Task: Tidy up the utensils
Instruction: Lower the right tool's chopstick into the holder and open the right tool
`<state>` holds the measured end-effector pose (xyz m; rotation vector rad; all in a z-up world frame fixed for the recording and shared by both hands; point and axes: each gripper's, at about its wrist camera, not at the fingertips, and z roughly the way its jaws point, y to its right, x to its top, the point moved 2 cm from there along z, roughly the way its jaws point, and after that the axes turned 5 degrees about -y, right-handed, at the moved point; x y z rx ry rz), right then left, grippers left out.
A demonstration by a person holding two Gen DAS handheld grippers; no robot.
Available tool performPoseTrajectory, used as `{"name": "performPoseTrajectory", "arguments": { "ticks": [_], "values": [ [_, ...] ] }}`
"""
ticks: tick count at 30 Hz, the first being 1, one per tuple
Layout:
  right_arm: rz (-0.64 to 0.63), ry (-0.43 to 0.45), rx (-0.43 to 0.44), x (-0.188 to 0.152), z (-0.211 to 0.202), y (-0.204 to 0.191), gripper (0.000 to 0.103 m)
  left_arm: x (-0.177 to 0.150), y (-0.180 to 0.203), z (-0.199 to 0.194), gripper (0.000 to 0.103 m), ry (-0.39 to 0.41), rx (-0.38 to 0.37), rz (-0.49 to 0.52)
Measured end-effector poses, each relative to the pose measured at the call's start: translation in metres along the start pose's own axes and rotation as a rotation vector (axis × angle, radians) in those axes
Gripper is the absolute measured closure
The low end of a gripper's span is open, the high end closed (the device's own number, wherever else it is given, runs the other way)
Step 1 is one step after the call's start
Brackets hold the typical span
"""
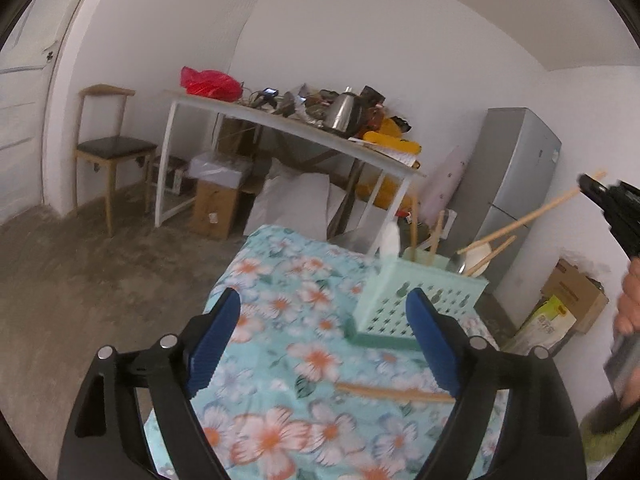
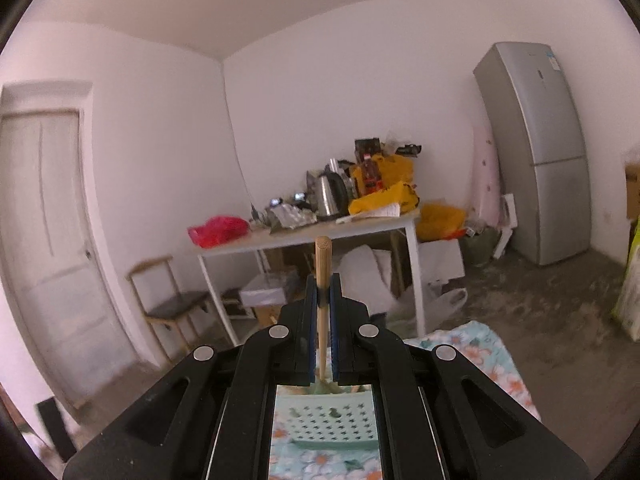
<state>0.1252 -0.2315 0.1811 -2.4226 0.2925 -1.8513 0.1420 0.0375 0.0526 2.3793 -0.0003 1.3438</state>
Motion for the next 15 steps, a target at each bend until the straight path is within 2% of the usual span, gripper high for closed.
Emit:
{"name": "performPoseTrajectory", "arguments": {
  "ticks": [8,12,15],
  "values": [
    [-0.049,-0.11,-0.08,-0.022,0.055,-0.006,0.099,-0.015,-0.015,0.0,0.018,0.002,-0.006,0.017],
    [-0.044,-0.18,-0.079,-0.039,0.071,-0.008,0.098,-0.017,-0.017,0.003,0.017,-0.002,-0.013,0.023],
    [-0.016,-0.177,-0.052,-0.043,0.065,-0.008,0.094,-0.02,-0.019,0.0,0.014,0.002,-0.015,0.024]
  ]
}}
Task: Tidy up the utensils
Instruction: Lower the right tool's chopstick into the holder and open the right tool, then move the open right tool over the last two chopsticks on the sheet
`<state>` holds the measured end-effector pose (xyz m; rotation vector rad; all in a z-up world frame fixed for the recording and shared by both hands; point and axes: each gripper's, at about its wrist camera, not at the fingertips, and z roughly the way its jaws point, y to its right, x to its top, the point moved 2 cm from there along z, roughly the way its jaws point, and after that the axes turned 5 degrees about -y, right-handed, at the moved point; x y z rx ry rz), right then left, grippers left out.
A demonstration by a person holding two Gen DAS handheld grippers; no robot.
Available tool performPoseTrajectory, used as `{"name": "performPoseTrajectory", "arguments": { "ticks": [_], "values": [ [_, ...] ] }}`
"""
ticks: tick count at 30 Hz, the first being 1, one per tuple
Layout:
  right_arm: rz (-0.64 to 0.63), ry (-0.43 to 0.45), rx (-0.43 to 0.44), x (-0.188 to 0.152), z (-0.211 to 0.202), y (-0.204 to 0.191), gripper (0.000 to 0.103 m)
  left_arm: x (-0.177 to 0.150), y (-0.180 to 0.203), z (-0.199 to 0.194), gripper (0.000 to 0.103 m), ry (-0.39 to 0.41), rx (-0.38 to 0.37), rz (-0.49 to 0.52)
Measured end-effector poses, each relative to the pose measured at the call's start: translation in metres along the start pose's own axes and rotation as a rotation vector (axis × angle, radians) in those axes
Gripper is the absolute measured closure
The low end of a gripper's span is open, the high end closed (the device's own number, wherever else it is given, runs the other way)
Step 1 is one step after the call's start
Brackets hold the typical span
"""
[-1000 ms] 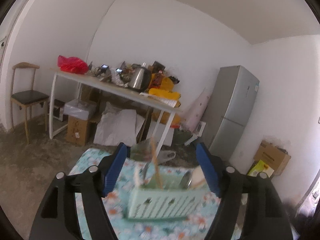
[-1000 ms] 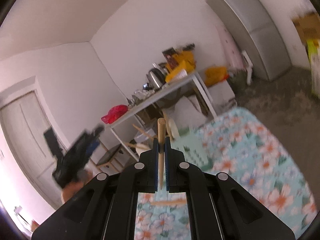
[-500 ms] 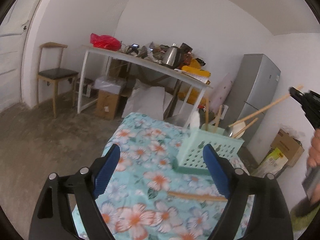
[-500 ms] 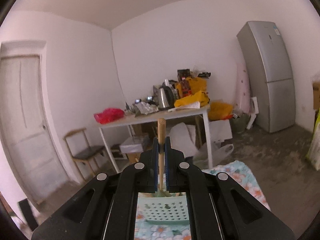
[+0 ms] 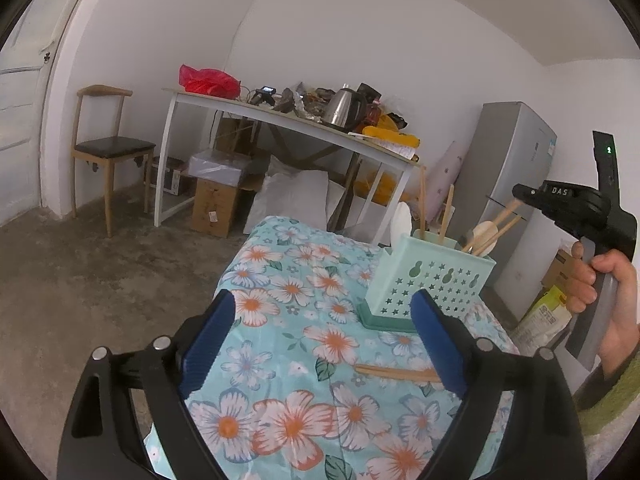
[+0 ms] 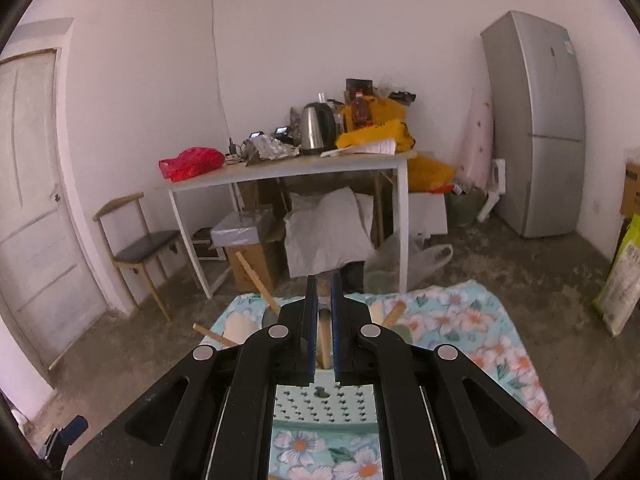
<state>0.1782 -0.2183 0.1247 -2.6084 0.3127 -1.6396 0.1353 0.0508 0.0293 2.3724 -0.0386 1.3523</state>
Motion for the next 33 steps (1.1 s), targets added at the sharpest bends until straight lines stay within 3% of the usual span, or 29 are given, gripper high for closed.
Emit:
{"name": "performPoseTrajectory", "arguments": {
  "ticks": [3,8,13,17,23,25,33],
  "values": [
    [0.045,0.066,0.061,0.001,-0.025,0.005,0.085,0.0,-0.001,0.001,0.014,-0.015,-0.012,-0.01],
    [0.091,0.143,0.098,0.004,-0.073,0.015,0.082,-0.002,0.0,-0.001,0.013,-0.013,-0.019,-0.003],
    [0.139,0.145,0.126,-0.011,-0.107,0.033,0.067,-0.002,0.006,-0.006,0.012,-0.007,-0.026,0.026],
    [0.193,0.056,0.099,-0.04,-0.11,0.055,0.062,-0.006,0.014,-0.006,0.011,-0.027,-0.028,0.06],
    [0.222,-0.158,0.069,-0.09,-0.082,0.064,0.059,-0.012,0.029,0.0,0.011,-0.063,-0.008,0.115],
    [0.238,-0.217,0.079,-0.104,-0.069,0.064,0.053,-0.015,0.032,0.003,0.01,-0.075,0.009,0.13],
    [0.189,-0.392,0.146,-0.14,-0.003,0.044,0.051,-0.029,0.034,0.023,0.009,-0.15,0.094,0.154]
  ]
}}
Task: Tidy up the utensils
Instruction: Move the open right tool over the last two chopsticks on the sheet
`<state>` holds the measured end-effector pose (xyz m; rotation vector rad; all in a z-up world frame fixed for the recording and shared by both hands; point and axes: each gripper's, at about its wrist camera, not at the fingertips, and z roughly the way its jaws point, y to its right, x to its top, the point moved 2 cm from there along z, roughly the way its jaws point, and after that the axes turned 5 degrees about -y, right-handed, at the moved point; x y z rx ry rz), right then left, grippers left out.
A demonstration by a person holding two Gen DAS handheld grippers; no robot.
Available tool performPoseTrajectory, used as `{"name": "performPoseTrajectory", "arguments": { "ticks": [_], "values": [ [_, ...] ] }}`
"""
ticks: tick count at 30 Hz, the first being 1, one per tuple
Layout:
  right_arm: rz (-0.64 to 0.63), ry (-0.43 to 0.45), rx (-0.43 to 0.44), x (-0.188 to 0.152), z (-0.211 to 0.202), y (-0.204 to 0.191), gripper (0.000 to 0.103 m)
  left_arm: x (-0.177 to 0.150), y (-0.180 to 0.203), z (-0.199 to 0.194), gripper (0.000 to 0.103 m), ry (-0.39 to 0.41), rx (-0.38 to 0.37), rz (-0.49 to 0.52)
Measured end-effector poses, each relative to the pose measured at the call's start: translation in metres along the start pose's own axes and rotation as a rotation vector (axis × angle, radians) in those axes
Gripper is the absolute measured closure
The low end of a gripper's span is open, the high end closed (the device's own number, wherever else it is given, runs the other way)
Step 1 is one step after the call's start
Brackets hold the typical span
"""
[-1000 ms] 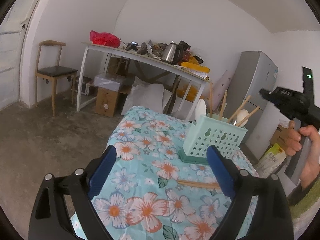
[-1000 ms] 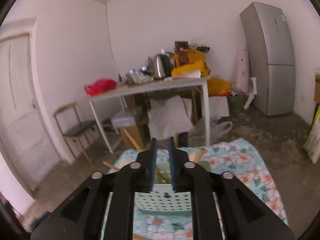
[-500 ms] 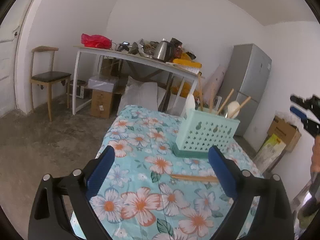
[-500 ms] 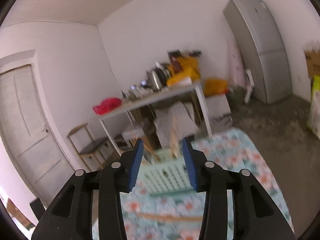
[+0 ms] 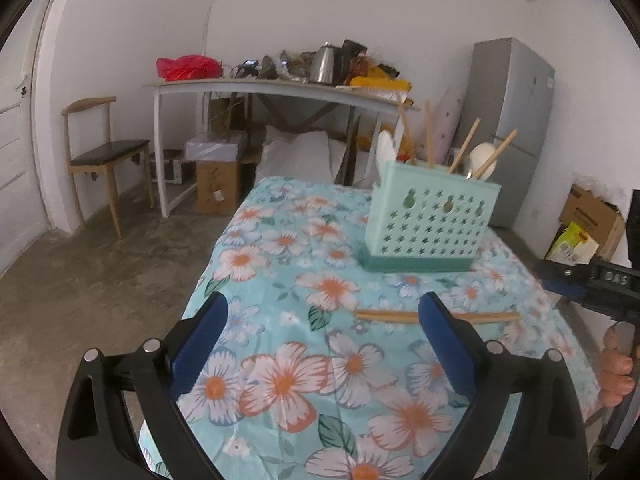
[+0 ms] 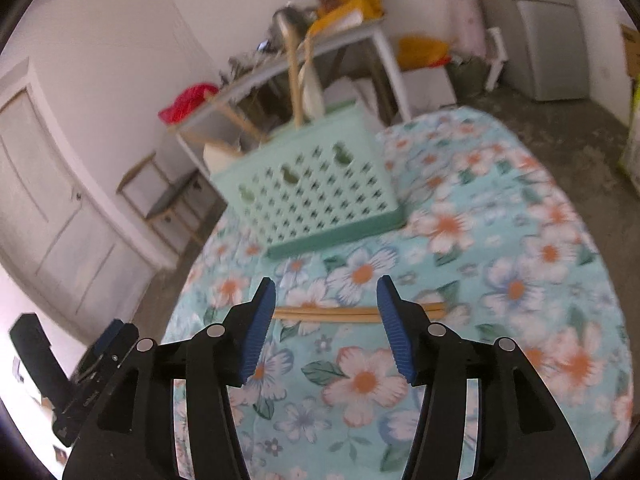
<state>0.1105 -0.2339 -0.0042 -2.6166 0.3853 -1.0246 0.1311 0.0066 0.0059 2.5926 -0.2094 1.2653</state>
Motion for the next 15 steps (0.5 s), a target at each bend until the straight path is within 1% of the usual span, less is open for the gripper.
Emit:
{"name": "performPoseTrajectory", "arguments": {
  "ticks": [6,8,12,14,15],
  "values": [
    [-0.041,-0.111,0.043,0.009,0.064,-0.018,0.051,-0.005,-0.007,0.013,0.009,-0.039,0.042,-0.019],
    [-0.049,-0.134,0.057,0.01,0.078,-0.024,0.051,-0.006,-0.009,0.017,0.009,-0.05,0.05,-0.02],
    [-0.027,-0.217,0.1,0.007,0.109,-0.026,0.051,-0.008,-0.016,0.023,0.009,-0.067,0.066,-0.034],
    [-0.026,-0.248,0.118,0.001,0.117,-0.027,0.052,-0.009,-0.019,0.025,0.009,-0.071,0.069,-0.042],
    [-0.046,-0.252,0.126,-0.003,0.117,-0.031,0.052,-0.009,-0.02,0.026,0.009,-0.072,0.069,-0.046]
  ]
}}
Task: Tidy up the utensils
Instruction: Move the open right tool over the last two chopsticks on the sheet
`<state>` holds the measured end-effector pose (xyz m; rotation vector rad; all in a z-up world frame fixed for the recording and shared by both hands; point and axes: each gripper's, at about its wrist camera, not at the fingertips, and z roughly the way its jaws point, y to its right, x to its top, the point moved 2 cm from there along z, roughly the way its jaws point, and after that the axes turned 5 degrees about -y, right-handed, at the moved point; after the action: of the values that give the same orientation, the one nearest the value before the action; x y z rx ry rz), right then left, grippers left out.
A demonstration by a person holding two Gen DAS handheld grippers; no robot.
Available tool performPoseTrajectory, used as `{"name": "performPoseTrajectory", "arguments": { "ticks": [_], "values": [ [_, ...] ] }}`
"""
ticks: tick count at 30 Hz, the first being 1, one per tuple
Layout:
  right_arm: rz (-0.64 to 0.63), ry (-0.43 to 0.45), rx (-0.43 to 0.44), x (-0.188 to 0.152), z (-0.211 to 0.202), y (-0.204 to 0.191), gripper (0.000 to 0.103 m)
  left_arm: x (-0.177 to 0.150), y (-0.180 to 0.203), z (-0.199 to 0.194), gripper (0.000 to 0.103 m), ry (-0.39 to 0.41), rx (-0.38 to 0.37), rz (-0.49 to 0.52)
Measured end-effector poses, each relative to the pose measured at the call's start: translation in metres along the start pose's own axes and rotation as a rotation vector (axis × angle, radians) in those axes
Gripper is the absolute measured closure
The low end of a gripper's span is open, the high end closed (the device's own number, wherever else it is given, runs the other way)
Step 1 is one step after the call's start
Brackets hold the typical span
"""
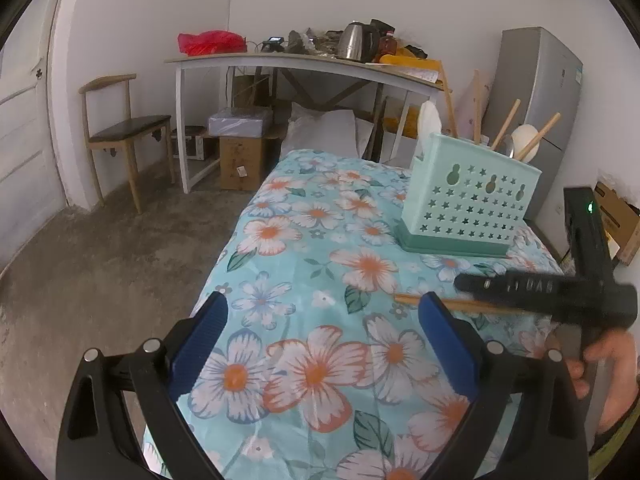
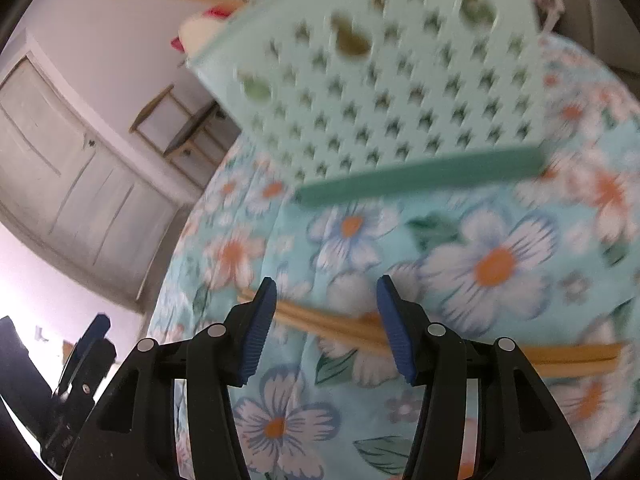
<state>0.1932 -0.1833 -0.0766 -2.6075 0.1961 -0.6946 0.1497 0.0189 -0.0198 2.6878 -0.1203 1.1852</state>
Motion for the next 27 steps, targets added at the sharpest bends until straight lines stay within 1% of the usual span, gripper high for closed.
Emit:
{"name": "performPoseTrajectory", "arguments": {
  "ticks": [2,8,12,15,20,23,27],
  "values": [
    [-0.032,-0.009,0.008,-0.006,0.0,-0.006,0.052,0.0,-0.002,0.001,0.009,-0.002,0.002,-0.003],
    [-0.111,-0.026,0.073,-0.027,-0.008,-0.025,0.052,-0.002,-0.004,0.002,0.009,-0.013,-0.002,-0.025],
    [-0.15,-0.063,0.118,-0.047,-0.012,-0.034,0.052,-0.002,-0.004,-0.002,0.009,-0.011,0.0,-0.032],
    [-0.181,-0.082,0.112,-0.062,-0.013,-0.041,0.052,-0.003,-0.006,-0.006,0.009,-0.003,-0.001,-0.038],
    [-0.202,-0.072,0.106,-0.078,-0.022,-0.049,0.052,-0.003,-0.008,-0.013,0.009,0.006,0.002,-0.041],
    [-0.196,-0.051,0.112,-0.08,-0.029,-0.052,0.052,-0.003,-0.009,-0.016,0.009,0.009,0.002,-0.043],
    [-0.17,-0.013,0.096,-0.075,-0.044,-0.046,0.052,-0.004,-0.009,-0.017,0.009,0.01,0.002,-0.043]
  ]
}}
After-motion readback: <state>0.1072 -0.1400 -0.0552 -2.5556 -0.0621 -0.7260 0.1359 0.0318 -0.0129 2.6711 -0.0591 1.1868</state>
